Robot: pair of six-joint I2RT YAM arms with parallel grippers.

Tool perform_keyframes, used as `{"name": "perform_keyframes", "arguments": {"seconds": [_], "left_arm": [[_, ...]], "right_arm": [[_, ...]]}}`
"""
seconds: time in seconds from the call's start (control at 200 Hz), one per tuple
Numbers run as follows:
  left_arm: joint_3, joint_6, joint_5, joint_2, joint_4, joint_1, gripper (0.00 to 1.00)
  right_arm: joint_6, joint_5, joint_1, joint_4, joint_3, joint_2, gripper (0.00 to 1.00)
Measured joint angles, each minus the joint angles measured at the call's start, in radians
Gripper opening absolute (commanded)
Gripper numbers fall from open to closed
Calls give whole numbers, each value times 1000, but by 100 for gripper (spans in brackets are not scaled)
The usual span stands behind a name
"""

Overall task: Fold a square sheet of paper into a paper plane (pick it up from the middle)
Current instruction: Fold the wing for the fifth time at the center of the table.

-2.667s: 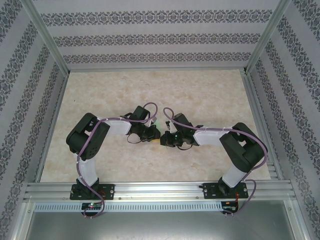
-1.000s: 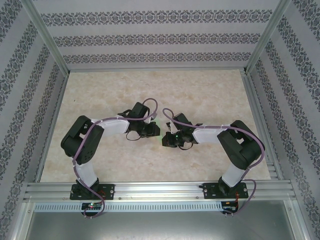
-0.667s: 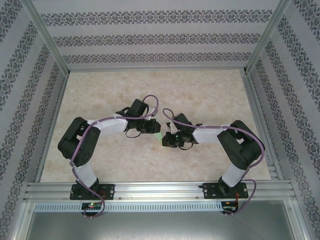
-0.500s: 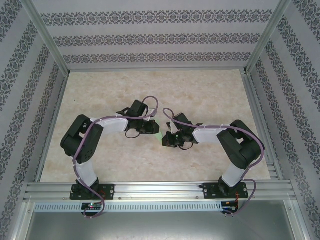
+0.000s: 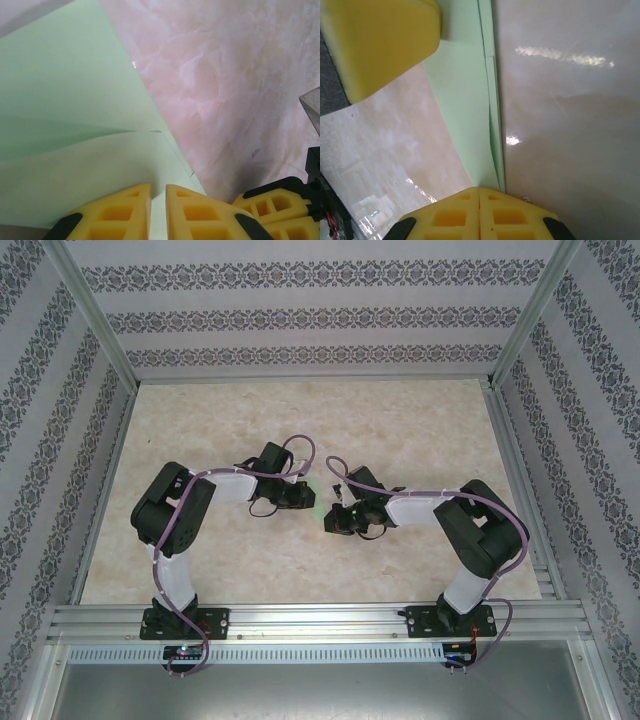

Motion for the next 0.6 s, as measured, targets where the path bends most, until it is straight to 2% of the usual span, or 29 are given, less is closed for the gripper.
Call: {"name": "perform_keyframes", "arguments": {"seconds": [0.345,0.599], "left_arm": [[1,18,6,3,-2,13,16],[19,21,-19,10,-7,103,16]], "right_arm": [[-7,0,0,-7,0,0,7],[-11,0,0,8,-11,0,6]]}}
